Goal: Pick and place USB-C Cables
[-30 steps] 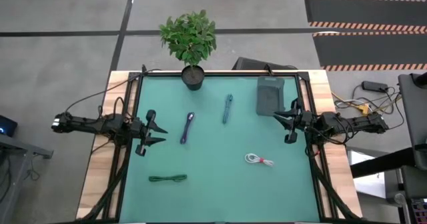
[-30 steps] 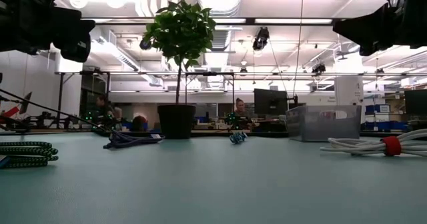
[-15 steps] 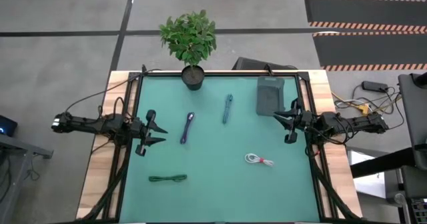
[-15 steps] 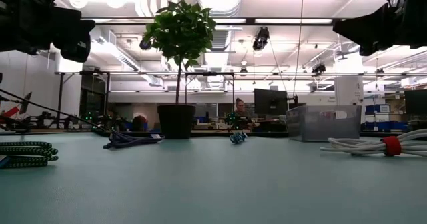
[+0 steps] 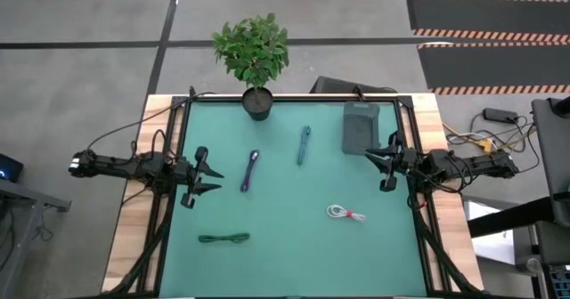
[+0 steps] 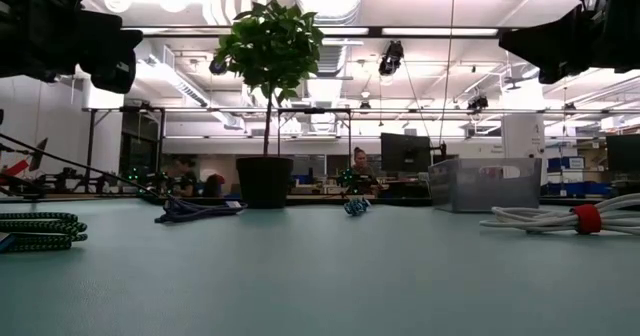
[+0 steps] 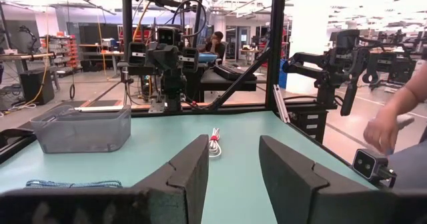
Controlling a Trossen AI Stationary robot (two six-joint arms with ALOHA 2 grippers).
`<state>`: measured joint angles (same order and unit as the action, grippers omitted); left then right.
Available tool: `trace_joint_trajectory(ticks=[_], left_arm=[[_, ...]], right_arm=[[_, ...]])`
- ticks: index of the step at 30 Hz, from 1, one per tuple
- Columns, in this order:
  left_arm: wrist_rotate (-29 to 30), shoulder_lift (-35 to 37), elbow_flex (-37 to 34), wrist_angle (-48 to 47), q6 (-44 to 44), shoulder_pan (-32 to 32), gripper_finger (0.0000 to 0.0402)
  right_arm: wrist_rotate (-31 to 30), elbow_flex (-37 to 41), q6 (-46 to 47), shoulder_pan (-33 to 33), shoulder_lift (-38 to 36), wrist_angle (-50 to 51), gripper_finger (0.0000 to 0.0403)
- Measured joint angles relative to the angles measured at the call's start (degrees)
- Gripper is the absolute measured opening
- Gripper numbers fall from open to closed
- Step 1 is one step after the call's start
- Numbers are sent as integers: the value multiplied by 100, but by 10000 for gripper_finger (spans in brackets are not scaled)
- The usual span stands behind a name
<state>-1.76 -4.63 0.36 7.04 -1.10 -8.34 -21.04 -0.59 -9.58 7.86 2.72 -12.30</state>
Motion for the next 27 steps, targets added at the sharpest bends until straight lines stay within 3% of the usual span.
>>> trace_joint_trajectory(ticks=[27], left_arm=[[1, 0, 0, 1, 189, 2, 118]], right_arm=[[0, -2, 0, 0, -2, 0, 54]])
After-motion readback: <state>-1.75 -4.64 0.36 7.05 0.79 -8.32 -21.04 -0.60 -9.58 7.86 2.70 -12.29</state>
